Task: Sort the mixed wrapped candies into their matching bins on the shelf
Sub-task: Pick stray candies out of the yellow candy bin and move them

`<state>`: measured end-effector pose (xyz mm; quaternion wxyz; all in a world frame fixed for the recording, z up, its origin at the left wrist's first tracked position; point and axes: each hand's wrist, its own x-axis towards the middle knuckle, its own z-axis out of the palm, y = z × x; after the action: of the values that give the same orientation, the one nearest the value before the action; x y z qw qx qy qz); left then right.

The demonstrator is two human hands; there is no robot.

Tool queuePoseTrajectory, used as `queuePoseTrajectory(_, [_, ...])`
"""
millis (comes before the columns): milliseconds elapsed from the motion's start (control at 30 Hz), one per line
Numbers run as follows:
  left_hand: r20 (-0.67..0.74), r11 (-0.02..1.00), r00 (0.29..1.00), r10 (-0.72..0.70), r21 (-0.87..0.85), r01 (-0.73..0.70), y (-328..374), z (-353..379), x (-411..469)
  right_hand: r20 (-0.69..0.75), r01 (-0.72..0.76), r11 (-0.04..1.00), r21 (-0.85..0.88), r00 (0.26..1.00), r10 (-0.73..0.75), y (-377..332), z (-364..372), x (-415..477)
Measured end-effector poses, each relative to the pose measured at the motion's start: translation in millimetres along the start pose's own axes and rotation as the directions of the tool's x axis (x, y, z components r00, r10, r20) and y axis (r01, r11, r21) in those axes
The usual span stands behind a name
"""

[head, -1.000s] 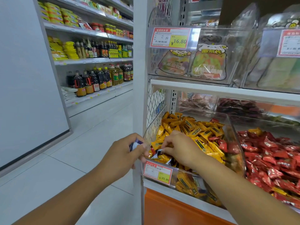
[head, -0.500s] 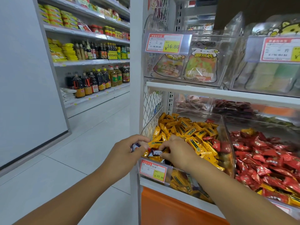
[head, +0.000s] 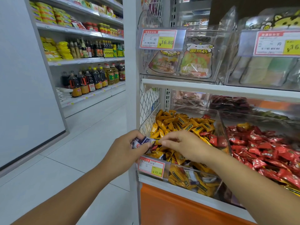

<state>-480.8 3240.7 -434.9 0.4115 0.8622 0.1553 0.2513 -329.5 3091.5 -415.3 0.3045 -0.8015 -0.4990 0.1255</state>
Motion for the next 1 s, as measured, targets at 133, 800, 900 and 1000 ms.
queuePoseTrajectory(133, [0.009,0.999,1.0,-0.024,0.031,0.023,-4.0,-5.9,-1.2,0.136,-0.014,0.974,-0.225,0.99,0.045,18.2,4.9,8.2])
queuePoseTrajectory(800, [0.073,0.995,0.996,0.049,-0.094,-0.042,3.4,3.8,3.5,-0.022,-0.024,0.897,0.441,0.999,0.038,-15.9,6.0,5.1])
queuePoseTrajectory(900, [0.023,0.999,1.0,0.02,-0.035,-0.019,0.1,-2.0,2.6,-0.017,-0.035,0.901,0.433,0.999,0.047,-11.8,6.5,10.7])
queuePoseTrajectory(1000, [-0.016,0.999,0.999,-0.042,0.022,0.043,-5.8,-12.3,1.9,-0.035,-0.032,0.982,0.185,0.999,0.039,-0.9,4.5,19.6])
